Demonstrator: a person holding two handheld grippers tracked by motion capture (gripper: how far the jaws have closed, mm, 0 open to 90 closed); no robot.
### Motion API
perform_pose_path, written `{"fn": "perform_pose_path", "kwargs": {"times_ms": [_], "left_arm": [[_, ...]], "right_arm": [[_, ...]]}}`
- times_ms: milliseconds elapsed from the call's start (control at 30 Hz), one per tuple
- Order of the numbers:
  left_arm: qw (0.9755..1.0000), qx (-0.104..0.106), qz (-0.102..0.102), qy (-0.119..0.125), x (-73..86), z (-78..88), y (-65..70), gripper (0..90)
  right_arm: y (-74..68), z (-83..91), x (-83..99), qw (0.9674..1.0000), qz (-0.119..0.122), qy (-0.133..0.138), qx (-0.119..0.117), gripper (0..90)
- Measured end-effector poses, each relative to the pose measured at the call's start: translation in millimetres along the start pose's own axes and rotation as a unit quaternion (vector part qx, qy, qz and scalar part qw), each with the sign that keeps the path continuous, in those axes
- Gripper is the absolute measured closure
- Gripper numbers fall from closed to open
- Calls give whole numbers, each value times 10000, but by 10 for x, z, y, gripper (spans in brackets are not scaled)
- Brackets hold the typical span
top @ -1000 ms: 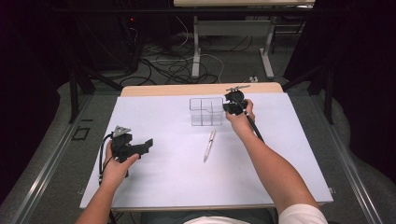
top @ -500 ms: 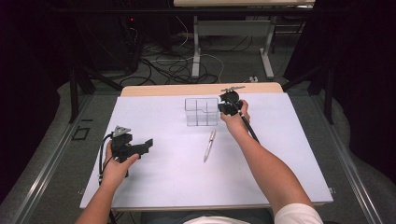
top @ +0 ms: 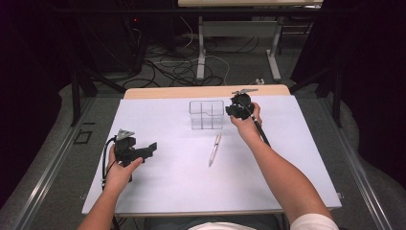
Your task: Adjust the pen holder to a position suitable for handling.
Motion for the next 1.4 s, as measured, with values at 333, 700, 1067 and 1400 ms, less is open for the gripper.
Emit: {"fn": "perform_pose_path", "kwargs": {"times_ms": [333, 700, 1067, 1400], "left_arm": [[10000, 29, -8, -55, 3, -4, 9, 65], [10000, 30, 30, -35, 2, -4, 25, 69], [10000, 3, 63, 22, 5, -8, 34, 76], [9999, 36, 97, 34, 5, -2, 54, 85]], "right_arm": [[8, 226, 120, 9993, 126, 210, -292, 613], [-50, 468, 302, 9972, 209, 316, -651, 520], [-115, 749, 557, 9929, 337, 402, -1069, 398], [-83, 961, 697, 9933, 436, 491, -950, 223]]}}
Point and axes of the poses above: each handheld gripper's, and its own axes: z roughly backward along the jaws, x roughly out of its underside, y roughly to its right, the point moved 4 cm from there along -z, roughly forward along the jaws, and after that the axes turned 1 degree about x, right-handed, at the moved point
